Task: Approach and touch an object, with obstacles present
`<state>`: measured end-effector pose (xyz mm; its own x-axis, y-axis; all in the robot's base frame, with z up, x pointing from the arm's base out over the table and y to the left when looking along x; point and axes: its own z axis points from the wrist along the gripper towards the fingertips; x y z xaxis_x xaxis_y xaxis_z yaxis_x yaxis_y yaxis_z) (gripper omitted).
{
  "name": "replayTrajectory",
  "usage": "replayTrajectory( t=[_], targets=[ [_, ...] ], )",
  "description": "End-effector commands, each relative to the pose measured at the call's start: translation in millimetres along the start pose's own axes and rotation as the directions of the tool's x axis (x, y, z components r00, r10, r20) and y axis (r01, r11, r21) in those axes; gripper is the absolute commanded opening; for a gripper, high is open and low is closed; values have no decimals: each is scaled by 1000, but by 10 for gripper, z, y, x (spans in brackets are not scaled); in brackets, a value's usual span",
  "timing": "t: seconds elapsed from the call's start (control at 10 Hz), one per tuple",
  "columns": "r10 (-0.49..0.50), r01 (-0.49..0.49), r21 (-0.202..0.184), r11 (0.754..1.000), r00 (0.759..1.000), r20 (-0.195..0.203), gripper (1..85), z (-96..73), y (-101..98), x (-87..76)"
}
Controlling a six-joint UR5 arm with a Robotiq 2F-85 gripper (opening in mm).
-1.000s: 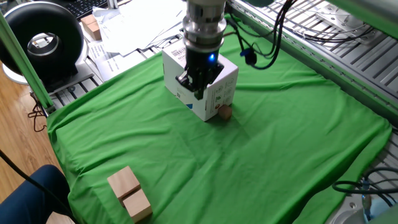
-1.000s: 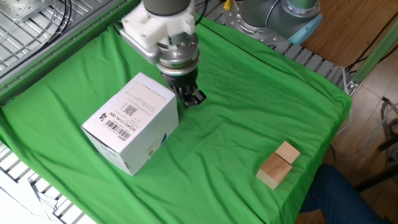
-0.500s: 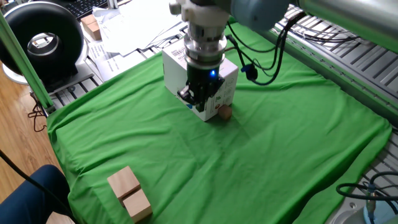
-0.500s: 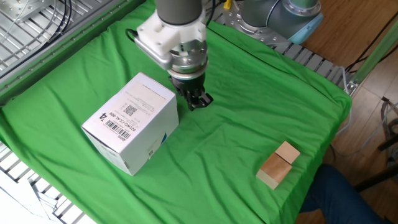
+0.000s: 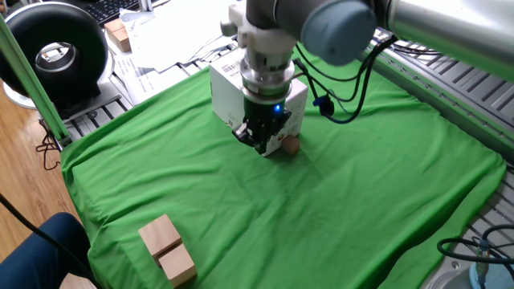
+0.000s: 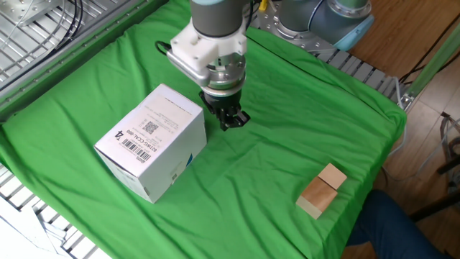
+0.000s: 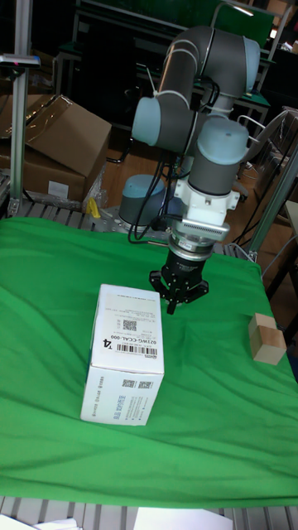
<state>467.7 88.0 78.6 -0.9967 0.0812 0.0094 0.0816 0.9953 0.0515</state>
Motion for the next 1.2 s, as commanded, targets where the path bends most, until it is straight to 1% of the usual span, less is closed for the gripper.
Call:
replayTrajectory(
  t=[0.0, 0.2, 0.4, 0.8, 1.1],
  targets=[
    [-26, 26, 3, 1000, 1000, 13, 23, 189, -43, 16],
    [-32, 32, 12, 999, 999, 23, 23, 317, -84, -3],
    [-40, 40, 15, 999, 999, 32, 23, 396, -124, -7],
    [-51, 50, 18, 999, 998, 36, 23, 440, -160, -13],
    [-58, 58, 15, 998, 998, 30, 23, 439, -153, 1]
  ],
)
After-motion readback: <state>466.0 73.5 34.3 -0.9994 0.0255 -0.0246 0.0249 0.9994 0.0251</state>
